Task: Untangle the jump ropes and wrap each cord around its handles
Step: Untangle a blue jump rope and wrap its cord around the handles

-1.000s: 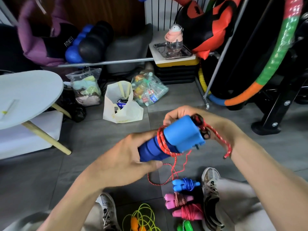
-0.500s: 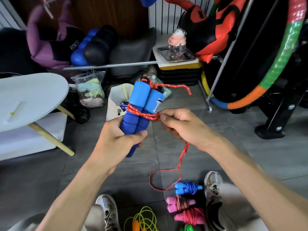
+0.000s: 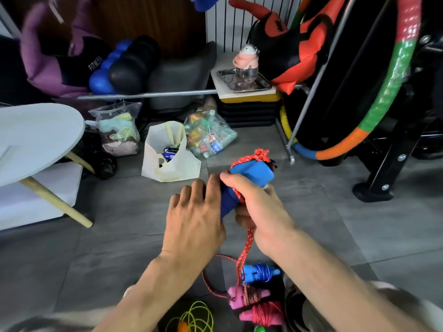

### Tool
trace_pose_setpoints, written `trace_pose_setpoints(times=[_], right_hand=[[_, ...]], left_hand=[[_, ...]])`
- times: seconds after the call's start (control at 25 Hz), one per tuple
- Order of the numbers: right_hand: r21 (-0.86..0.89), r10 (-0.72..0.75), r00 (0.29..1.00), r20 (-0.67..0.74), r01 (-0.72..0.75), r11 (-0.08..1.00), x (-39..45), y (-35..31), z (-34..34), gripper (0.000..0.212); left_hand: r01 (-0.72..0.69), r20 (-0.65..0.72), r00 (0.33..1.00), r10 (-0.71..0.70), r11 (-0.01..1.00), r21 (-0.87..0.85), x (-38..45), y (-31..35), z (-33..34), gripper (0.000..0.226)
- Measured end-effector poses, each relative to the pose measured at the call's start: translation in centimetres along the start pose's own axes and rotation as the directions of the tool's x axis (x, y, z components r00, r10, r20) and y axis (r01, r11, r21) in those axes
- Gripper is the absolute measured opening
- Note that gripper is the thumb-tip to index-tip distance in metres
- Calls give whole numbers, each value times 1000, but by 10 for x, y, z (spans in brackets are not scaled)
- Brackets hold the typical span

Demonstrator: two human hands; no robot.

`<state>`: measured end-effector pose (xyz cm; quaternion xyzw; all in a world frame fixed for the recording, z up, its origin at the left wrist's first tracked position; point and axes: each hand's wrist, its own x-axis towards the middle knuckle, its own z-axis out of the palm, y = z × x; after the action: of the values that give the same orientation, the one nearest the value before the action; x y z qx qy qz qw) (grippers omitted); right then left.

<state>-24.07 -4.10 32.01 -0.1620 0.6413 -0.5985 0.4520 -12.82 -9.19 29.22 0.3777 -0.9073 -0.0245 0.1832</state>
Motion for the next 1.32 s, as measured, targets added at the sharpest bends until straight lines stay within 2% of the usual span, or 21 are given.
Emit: trace_pose_setpoints(times=[0.08,0.16,0.24,0.28,0.32,0.4,0.48,0.52,0.68,0.72,0.8,0.84,0.92,0.96,1.0,1.08,1.16,1.2,1.24,1.32], right_hand=[[3,-57,998,19,57,998,0,-4,-1,18],[-20,-82,993,83,84,996,-2,-11,-5,20],[-26,-95,980,173,101,995,-2,-14,-8,7],[-6,-106,968,228,110,994,-3,-16,-10,10],[15,-125,951,283,126,992,-4,-18,-12,18],[80,-206,901,382,190,978,-2,-23,-17,27],[102,-274,854,442,256,961,0,-25,-21,33],[88,-283,845,454,274,958,2,-26,-22,36],[41,-287,799,529,314,949,10,-27,-25,32],[22,-286,784,552,329,944,10,-29,-28,29],[-74,-260,811,524,347,935,9,-33,-28,18],[-154,-257,841,477,368,917,10,-34,-27,19],[-353,-250,884,395,398,847,17,-28,-26,52],[-411,-232,890,391,395,822,20,-24,-25,57],[-434,-205,891,405,385,815,22,-21,-24,55],[-484,-177,873,455,409,774,22,-17,-24,36],[-578,-178,858,482,464,672,18,-19,-24,20],[-604,-174,854,490,477,639,15,-20,-23,22],[-615,-173,854,491,480,625,13,-21,-22,26],[-628,-171,876,452,448,636,10,-24,-21,33]], left_hand=[[116,136,988,-78,947,-299,2,0,-16,63],[262,318,943,-101,814,-518,7,-9,-31,70],[412,469,882,-51,570,-711,11,-18,-40,66],[461,504,864,14,383,-801,10,-18,-42,54],[498,523,848,91,202,-843,8,-17,-43,44],[539,517,827,221,-52,-841,3,-13,-38,45],[582,512,798,319,-187,-791,-2,-11,-36,47],[610,525,775,351,-204,-765,-3,-11,-35,45],[685,577,699,422,-164,-710,-6,-12,-34,31],[683,563,696,446,-170,-710,-7,-10,-34,28],[659,556,722,411,-164,-734,-9,-7,-32,22],[643,571,747,341,-150,-751,-9,-7,-30,22],[618,603,786,139,-125,-776,-4,-10,-28,26],[618,617,786,48,-123,-777,0,-13,-28,29],[627,635,772,-33,-124,-769,3,-16,-28,31],[640,642,744,-186,-75,-764,8,-21,-26,27],[610,553,756,-350,71,-789,12,-26,-25,8],[582,471,779,-414,199,-788,14,-28,-24,12],[542,372,818,-439,370,-755,15,-29,-22,18],[444,223,895,-387,712,-544,13,-29,-19,23]])
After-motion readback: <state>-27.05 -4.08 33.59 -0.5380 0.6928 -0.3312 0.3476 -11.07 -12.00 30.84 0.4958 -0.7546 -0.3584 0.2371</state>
